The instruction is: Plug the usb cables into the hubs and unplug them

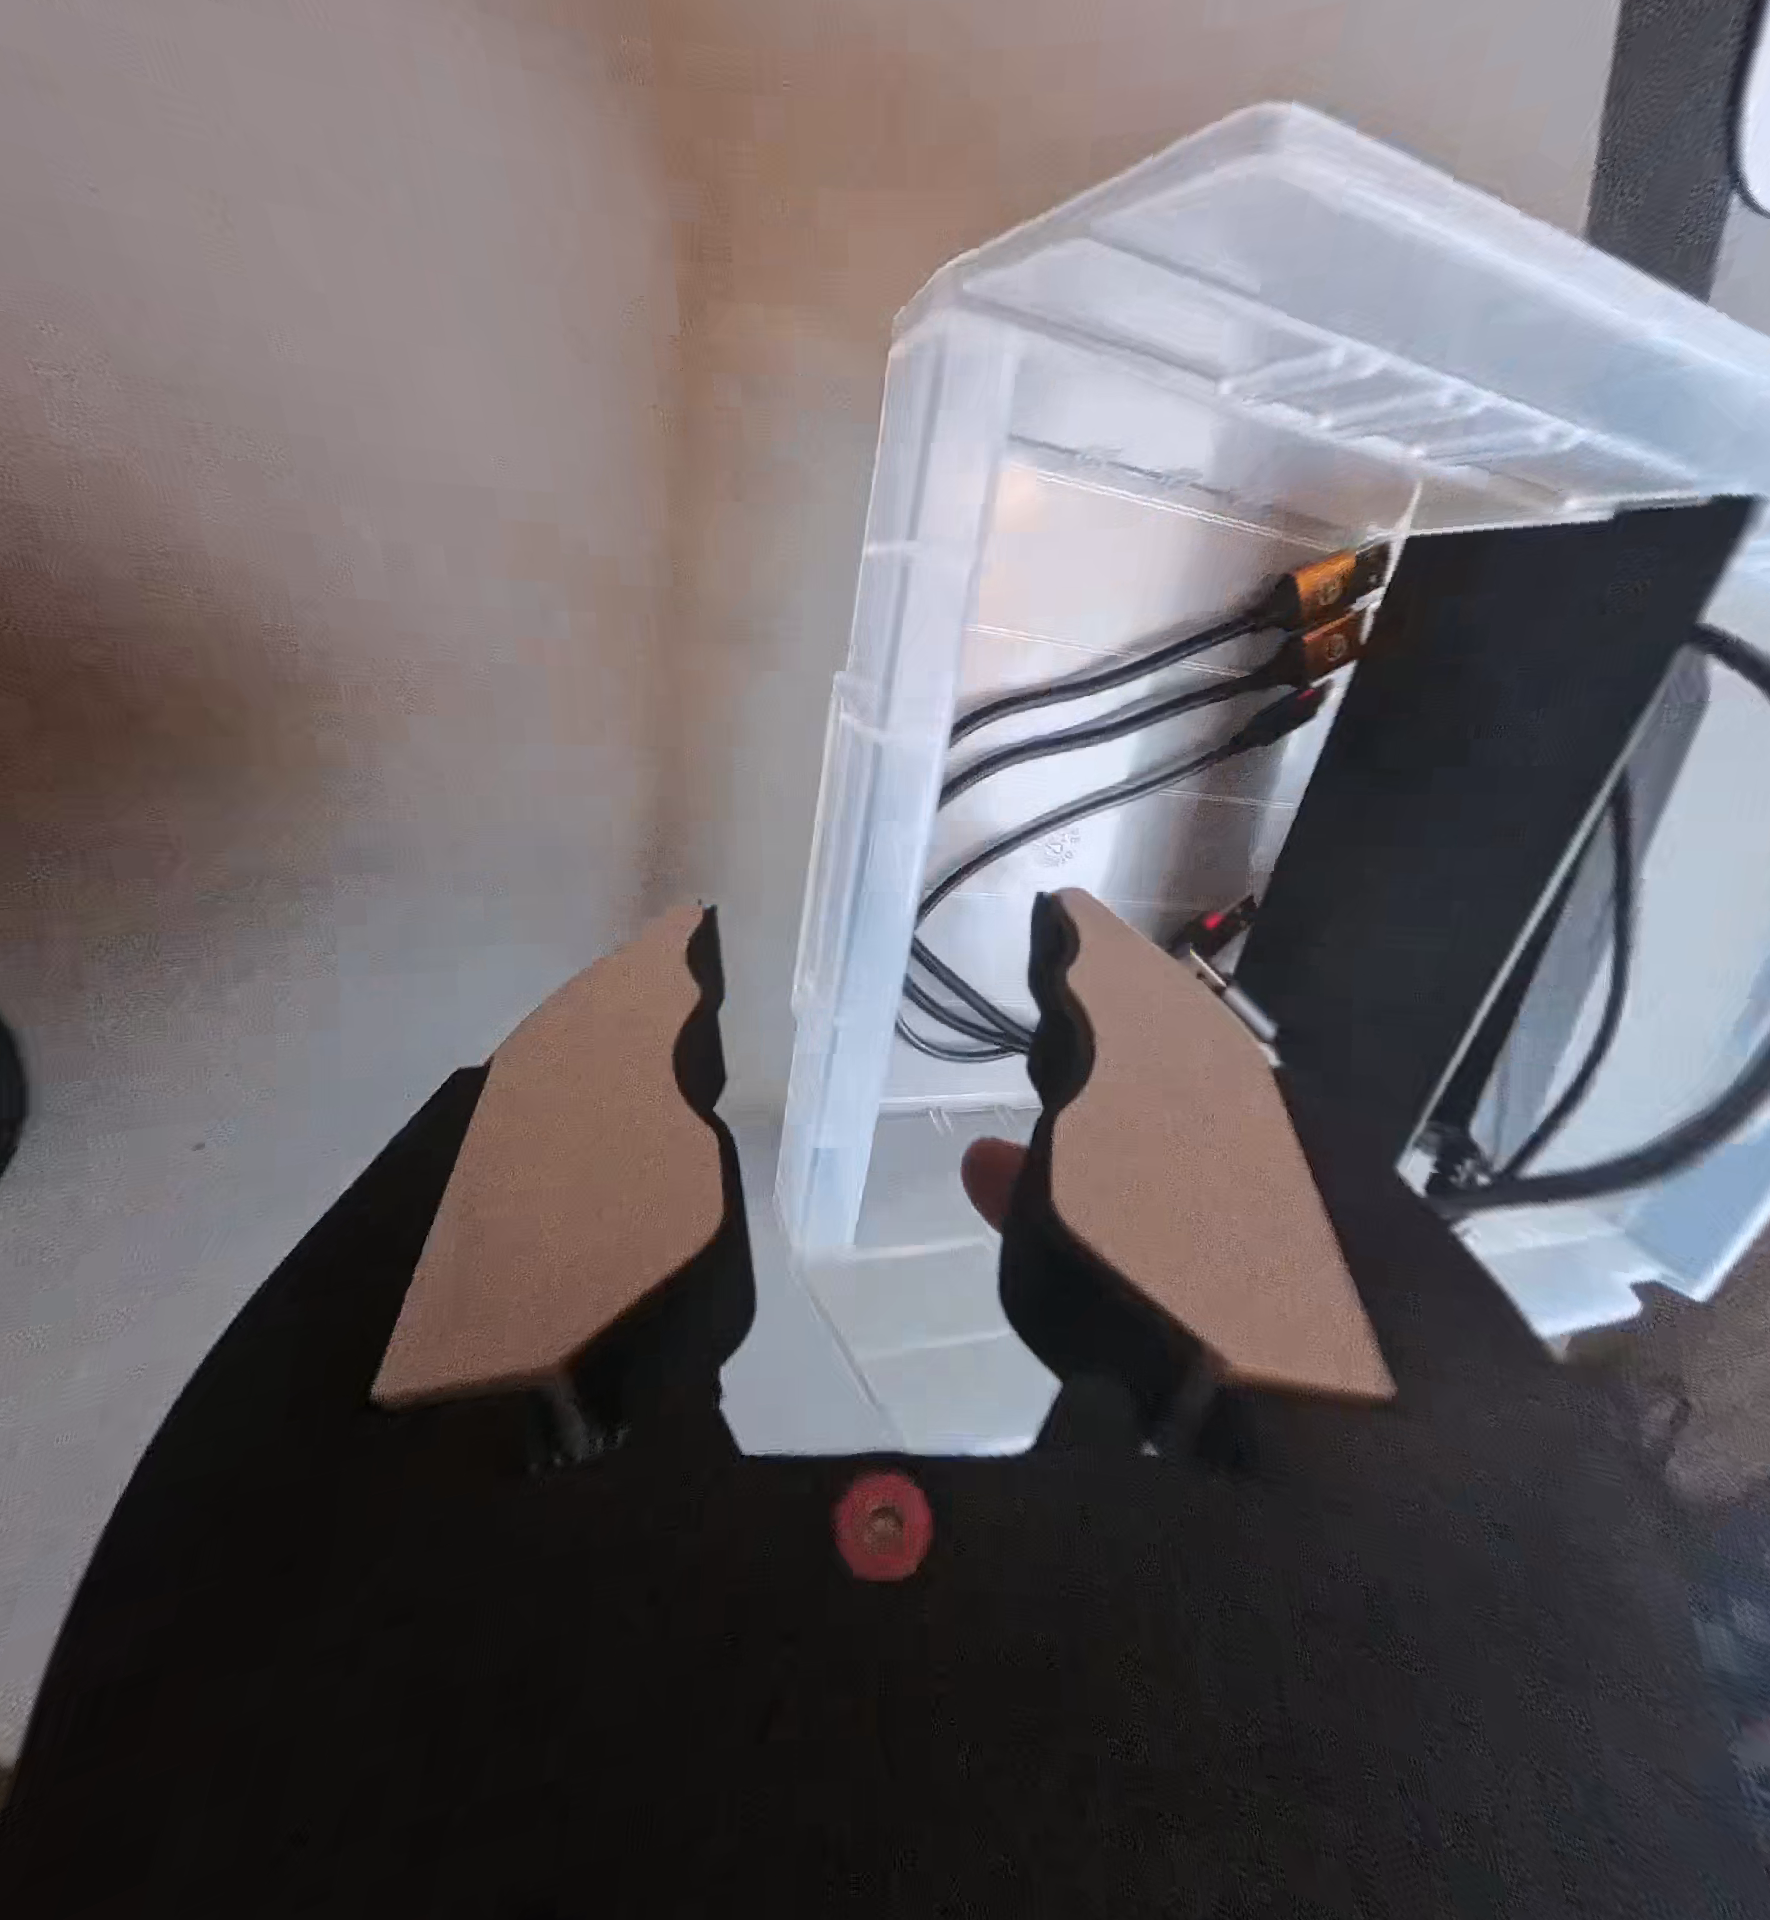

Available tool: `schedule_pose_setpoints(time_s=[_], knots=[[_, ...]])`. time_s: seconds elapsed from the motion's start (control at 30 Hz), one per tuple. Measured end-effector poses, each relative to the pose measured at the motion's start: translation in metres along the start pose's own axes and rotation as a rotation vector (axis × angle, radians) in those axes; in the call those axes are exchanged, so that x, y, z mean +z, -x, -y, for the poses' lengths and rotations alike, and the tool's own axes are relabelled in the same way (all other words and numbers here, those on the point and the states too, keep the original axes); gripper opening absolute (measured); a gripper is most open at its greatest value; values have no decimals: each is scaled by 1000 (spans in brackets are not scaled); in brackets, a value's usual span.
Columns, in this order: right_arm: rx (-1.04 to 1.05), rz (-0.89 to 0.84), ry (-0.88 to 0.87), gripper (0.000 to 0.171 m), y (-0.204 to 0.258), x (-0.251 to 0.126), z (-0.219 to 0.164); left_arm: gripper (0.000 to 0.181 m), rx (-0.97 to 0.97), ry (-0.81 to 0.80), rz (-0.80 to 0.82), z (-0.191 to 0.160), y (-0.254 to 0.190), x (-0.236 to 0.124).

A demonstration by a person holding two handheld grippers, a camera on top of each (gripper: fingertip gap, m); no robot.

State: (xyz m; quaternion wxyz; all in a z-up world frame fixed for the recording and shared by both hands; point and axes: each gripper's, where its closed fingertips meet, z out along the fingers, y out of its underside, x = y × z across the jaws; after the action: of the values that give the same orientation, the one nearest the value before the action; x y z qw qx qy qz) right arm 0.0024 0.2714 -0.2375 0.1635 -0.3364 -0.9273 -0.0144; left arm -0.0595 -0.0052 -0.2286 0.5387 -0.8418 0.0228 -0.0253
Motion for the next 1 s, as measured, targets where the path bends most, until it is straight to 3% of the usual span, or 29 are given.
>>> schedule_pose_setpoints(time_s=[0.1, 0.17, 0.2, 0.33, 0.4, 0.47, 0.53, 0.6, 0.73, 1.0], knots=[[-36, -69, 95, 47, -1, 38, 1, 40, -27, -18, 91, 9, 14, -12], [-55, -120, 111, 31, -2, 48, 6, 42, -6, -3, 201, 13, 33, -32], [-68, -150, 120, 32, -3, 47, 7, 42, 24, 32, 271, 11, 46, -45], [-83, -164, 78, 31, 19, 40, 0, 55, 124, 358, 488, -34, 98, -101], [-97, -181, 49, 31, 35, 34, -3, 64, 192, 610, 567, -69, 123, -124], [-119, -190, 9, 31, 55, 28, -2, 61, 270, 815, 597, -102, 143, -134], [-147, -202, -32, 31, 75, 22, 2, 33, 377, 889, 639, -120, 161, -128], [-174, -227, -67, 31, 95, 18, 8, 31, 528, 831, 642, -109, 165, -112], [-230, -266, -129, 32, 129, 9, 30, 31, 547, 767, 652, -89, 154, -70], [-292, -253, -180, 32, 193, -11, 70, 32, 801, 609, 426, -41, 98, 34]])
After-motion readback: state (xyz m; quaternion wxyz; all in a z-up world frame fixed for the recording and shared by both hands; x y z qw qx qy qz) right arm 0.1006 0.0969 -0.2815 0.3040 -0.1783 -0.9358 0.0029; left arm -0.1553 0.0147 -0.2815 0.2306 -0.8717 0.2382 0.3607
